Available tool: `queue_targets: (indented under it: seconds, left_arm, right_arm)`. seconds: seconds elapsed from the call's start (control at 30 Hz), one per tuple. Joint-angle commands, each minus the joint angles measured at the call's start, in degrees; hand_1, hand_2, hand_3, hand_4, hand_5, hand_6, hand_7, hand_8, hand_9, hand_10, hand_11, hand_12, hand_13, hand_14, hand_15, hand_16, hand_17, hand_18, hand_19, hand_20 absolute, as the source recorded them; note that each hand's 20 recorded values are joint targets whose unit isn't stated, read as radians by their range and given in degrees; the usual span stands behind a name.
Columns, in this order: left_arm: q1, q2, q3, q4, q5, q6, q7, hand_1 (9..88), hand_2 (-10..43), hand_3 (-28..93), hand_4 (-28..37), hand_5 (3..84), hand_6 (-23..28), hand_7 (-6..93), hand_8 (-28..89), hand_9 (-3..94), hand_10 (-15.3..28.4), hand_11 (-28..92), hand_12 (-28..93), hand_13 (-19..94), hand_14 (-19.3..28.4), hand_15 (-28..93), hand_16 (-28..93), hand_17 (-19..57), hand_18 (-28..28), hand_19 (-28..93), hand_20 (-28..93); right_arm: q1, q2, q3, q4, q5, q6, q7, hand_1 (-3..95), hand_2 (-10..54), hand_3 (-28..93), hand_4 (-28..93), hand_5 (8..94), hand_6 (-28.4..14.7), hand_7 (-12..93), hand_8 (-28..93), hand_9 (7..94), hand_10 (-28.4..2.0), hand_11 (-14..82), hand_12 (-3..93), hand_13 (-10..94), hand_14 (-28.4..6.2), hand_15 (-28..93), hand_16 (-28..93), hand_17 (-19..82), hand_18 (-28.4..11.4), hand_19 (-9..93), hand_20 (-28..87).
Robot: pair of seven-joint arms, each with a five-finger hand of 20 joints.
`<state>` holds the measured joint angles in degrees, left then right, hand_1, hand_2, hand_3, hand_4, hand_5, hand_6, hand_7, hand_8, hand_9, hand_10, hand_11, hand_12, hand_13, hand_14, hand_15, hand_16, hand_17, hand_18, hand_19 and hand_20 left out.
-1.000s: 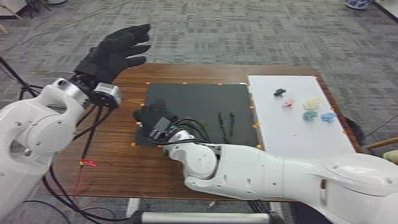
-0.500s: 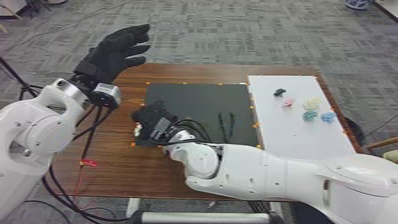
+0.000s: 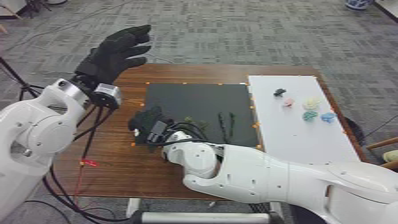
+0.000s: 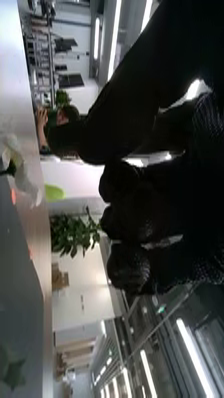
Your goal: Arrange flowers
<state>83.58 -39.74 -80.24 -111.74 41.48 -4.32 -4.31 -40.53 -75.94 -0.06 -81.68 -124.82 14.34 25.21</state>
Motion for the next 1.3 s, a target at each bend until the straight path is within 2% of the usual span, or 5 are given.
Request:
queue_targets:
  seconds: [0.03,0.33,0.97,1.2,1.3]
  left_arm:
    - [-0.1,-0.55,-0.40,-0.29,-0.01,0.51,0.37,23.5,-2.4,67,-28.3,19.4,1.5,19.7,-10,14.0,8.6,18,19,4,11.7,40,-5,-13.3,18.2,37,11]
    - [0.7,-0.28,-1.17,-0.69,-0.04,0.74,0.54,23.4,-2.5,67,-28.3,19.3,1.5,19.6,-9,14.0,8.7,18,19,4,11.7,40,-5,-13.3,18.2,37,11]
    - [6.2,0.73,-5.98,-3.35,0.04,2.77,1.19,23.5,-2.4,67,-28.3,19.2,1.5,19.7,-9,13.9,8.7,18,19,4,11.7,40,-5,-13.3,18.2,37,11]
    - [13.0,-0.17,-11.87,-6.03,0.29,4.48,2.43,23.5,-2.3,67,-28.3,19.3,1.5,19.6,-9,13.9,8.7,18,19,4,11.6,40,-5,-13.3,18.2,37,11]
    - [17.8,-1.75,-15.40,-7.71,0.59,5.66,3.25,23.5,-2.3,67,-28.3,19.3,1.5,19.9,-9,13.9,8.6,18,19,4,11.6,40,-5,-13.3,18.2,37,11]
  right_arm:
    - [1.1,-0.7,-1.2,0.6,-0.9,0.4,2.6,33.5,7.1,93,-6,53.1,6.3,22,-16,42.0,-14.1,69.1,83.7,50,-15.3,92,65,26,-23.9,88,67]
    - [2.8,-0.4,-2.8,0.6,-1.0,0.8,3.7,32.8,6.4,93,-4,58.8,5.5,22,-16,43.6,-14.0,68.6,83.5,51,-15.9,92,64,27,-24.3,89,66]
    - [8.9,1.2,-9.3,-4.2,-1.3,4.1,13.4,29.2,7.4,93,4,70.2,4.6,23,-15,48.3,-14.2,65.0,84.0,54,-16.7,91,64,29,-25.5,90,65]
    - [5.5,9.3,-2.1,-11.4,-2.9,7.2,10.5,29.3,7.9,93,4,69.5,3.9,26,-15,48.8,-14.4,64.5,82.6,54,-16.8,90,64,29,-25.3,90,64]
    - [0.1,16.7,5.7,-16.4,-2.9,11.1,7.9,31.4,2.4,93,-10,67.8,2.8,26,-10,48.6,-14.5,57.9,73.7,54,-16.5,90,58,29,-24.8,90,63]
